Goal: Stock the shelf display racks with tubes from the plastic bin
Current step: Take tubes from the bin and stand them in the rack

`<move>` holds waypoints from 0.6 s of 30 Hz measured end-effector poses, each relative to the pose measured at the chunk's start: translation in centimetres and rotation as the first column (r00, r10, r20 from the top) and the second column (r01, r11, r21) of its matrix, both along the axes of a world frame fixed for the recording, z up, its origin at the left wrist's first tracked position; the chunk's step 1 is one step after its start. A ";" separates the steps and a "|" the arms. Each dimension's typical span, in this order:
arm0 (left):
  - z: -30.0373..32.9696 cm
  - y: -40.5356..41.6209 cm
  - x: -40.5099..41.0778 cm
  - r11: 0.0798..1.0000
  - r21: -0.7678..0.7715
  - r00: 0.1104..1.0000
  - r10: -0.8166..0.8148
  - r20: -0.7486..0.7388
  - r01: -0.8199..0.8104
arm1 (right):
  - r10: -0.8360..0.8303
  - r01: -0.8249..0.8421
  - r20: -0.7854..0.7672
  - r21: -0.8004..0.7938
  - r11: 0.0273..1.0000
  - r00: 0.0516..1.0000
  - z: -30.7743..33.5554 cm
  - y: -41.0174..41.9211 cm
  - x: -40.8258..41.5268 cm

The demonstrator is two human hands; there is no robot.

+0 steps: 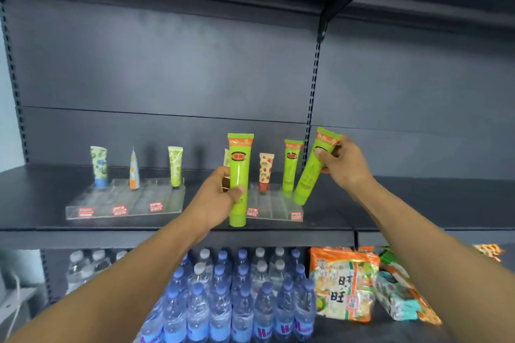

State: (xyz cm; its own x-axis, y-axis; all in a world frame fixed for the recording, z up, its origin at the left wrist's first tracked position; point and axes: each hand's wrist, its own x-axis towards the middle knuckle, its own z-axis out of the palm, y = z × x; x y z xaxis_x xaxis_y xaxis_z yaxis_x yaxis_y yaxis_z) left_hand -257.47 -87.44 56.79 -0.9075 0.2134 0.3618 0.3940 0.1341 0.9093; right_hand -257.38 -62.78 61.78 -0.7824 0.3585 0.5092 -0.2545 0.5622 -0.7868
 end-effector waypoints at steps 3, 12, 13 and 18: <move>1.0 2.0 -1.5 1.000 0.004 1.000 0.029 -0.012 -0.029 | 0.013 -0.012 -0.012 0.070 0.997 1.000 0.8 1.3 -3.6; 1.4 5.1 -4.4 0.997 -0.006 0.997 0.077 0.027 -0.077 | 0.042 -0.056 0.075 0.206 0.977 0.996 -0.3 1.2 -8.0; 1.4 5.1 -4.6 0.997 -0.015 0.997 0.077 0.026 -0.077 | 0.052 -0.067 0.079 0.206 0.976 0.996 -0.5 1.1 -8.2; 0.9 4.9 -5.4 0.996 -0.051 0.997 0.068 0.035 -0.066 | 0.053 -0.072 0.089 0.224 0.972 0.995 -1.0 0.3 -9.0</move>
